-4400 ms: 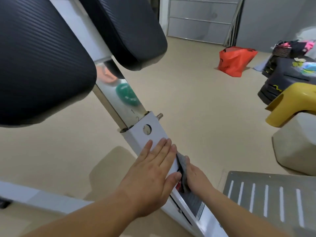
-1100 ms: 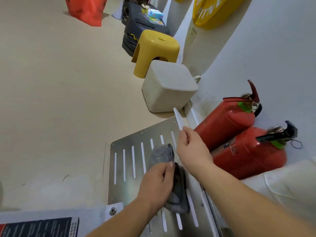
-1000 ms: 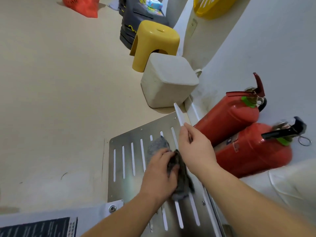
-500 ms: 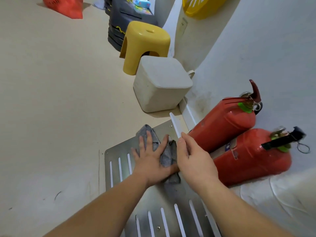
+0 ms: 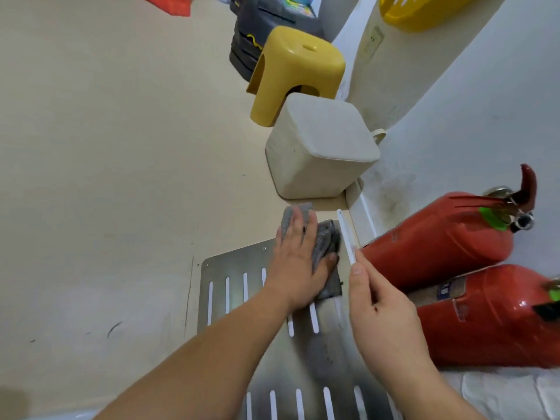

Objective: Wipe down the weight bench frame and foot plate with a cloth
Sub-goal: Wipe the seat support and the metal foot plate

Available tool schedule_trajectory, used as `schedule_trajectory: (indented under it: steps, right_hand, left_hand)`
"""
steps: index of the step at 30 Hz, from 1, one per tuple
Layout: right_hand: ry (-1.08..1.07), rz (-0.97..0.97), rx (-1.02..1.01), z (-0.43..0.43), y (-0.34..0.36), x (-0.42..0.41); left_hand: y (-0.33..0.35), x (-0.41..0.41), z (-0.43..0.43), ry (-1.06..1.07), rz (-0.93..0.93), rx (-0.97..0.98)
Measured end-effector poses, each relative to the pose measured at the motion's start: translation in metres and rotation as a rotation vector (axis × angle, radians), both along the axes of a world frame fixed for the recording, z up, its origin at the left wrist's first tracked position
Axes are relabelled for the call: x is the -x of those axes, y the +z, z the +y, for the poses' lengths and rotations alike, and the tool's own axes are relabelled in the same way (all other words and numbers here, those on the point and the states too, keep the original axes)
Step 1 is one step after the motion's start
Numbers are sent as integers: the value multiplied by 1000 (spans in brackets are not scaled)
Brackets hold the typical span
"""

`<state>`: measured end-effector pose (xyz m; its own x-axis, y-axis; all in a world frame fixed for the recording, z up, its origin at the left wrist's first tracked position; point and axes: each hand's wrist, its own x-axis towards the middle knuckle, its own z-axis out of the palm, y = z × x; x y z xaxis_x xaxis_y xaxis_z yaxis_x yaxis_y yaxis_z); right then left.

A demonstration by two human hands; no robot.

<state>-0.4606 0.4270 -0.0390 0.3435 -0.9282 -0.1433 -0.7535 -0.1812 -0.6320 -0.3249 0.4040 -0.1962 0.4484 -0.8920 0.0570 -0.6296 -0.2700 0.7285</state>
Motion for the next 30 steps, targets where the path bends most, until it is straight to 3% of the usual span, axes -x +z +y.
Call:
schedule_trajectory:
  steps: [6,12,16,19,22,24,27,30]
  right_hand:
    - [-3,49,-2,0,-1,-3]
    - [-9,69,0,-1,-4,-2]
    - [7,69,2,-1,-3,-2]
    - [5,84,-7,1,-1,-3]
    - [0,86,-7,2,1,-3]
    - [-7,103,-5,3,1,-5]
    - [25,156,4,3,0,-5]
    - [47,197,29,5,2,-9]
  left_hand:
    - [16,52,54,-72,41,-65]
    - [6,-9,-7,-10,0,-136]
    - [15,25,3,53,-50,-158]
    - [17,67,62,-148,-71,-99]
    - [4,49,79,-320,-119,-55]
    - [-13,17,68,-232,-144,-106]
    - [-25,3,56,94,-15,-273]
    - [-14,43,77,40,34,-255]
